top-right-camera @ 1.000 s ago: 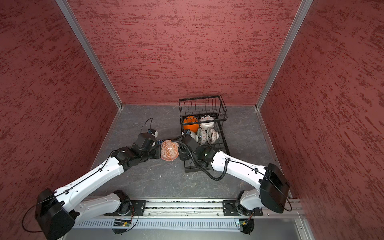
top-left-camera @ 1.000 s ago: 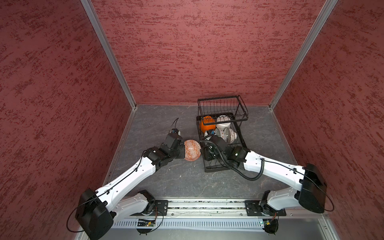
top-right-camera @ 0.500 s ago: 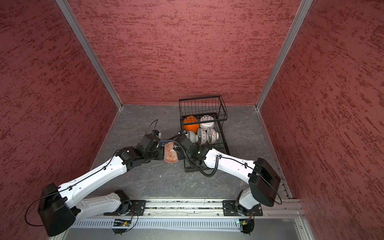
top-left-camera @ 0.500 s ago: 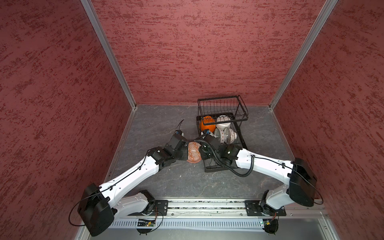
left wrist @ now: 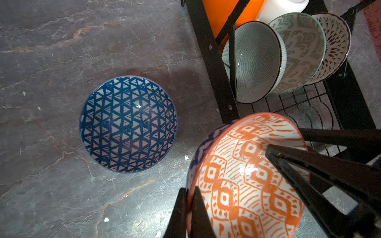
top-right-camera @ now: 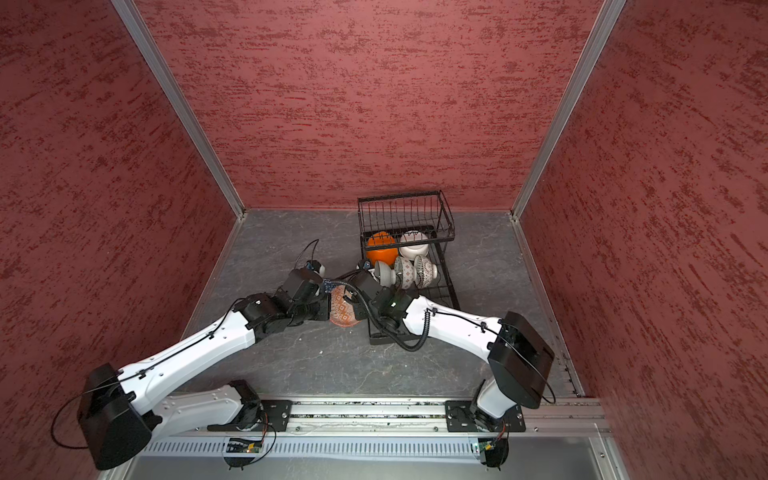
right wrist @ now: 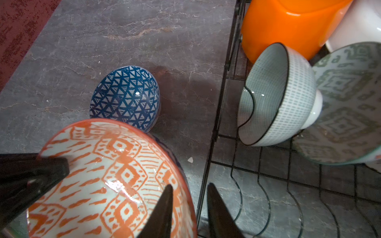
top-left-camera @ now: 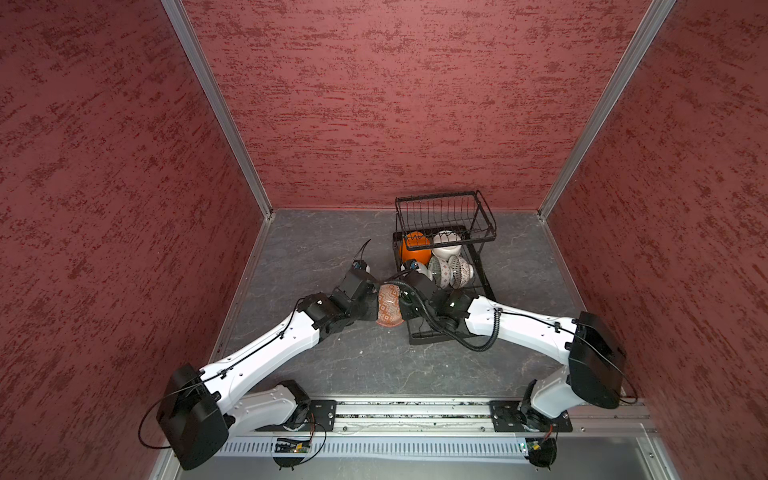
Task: Load the bowls into the dish rack
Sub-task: 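Grasp the orange-white bowl rim with the right gripper while the left opens and draws back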
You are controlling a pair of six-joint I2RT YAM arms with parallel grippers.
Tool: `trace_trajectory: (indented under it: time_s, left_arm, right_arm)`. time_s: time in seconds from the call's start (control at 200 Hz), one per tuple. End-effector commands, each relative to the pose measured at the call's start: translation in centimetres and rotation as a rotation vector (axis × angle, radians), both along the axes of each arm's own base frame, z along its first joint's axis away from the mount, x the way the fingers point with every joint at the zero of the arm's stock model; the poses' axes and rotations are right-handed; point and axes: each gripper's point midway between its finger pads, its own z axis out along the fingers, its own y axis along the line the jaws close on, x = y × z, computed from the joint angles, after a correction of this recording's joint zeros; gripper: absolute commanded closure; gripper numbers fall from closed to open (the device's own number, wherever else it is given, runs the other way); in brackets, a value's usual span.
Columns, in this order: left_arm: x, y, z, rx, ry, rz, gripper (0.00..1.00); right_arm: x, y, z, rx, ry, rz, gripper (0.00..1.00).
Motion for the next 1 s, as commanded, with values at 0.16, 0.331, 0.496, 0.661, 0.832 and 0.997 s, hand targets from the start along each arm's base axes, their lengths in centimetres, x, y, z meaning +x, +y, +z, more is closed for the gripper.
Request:
trace_trajectory:
  time_s: [0.16,0.331,0.496,0.661,0.832,0.997]
  left_arm:
    - [0.8,-1.1,2.0,-0.059,-0.049,0.000,1.00]
    - [0.8,-1.1,2.0,-0.064,-0.049,0.001,1.00]
    - [0.7,-1.1,2.2,-0.072,-0.054,0.001,0.84]
    - [0.5,-1.3,2.5,-0.098,-0.067,-0.012,0.62]
    - [0.4,-1.4,3.5,-0.138,-0.089,-0.013,0.30]
    - [0.2,-1.4,4.3,-0.166,-0.117,-0.016,0.00]
  right_arm:
    - [0.7,0.2,1.7,0.023,-0.047,-0.025,0.92]
    - [0.6,0.1,1.9,0.021,-0.048,-0.024,1.00]
    - [0.5,-0.3,2.4,0.020,-0.050,-0.029,1.00]
    - [0.1,-1.3,3.5,0.018,-0.060,-0.044,1.00]
    - [-0.3,-2.8,5.4,0.012,-0.084,-0.067,1.00]
    - [-0.3,-6.1,6.3,-0.085,-0.120,-0.149,1.00]
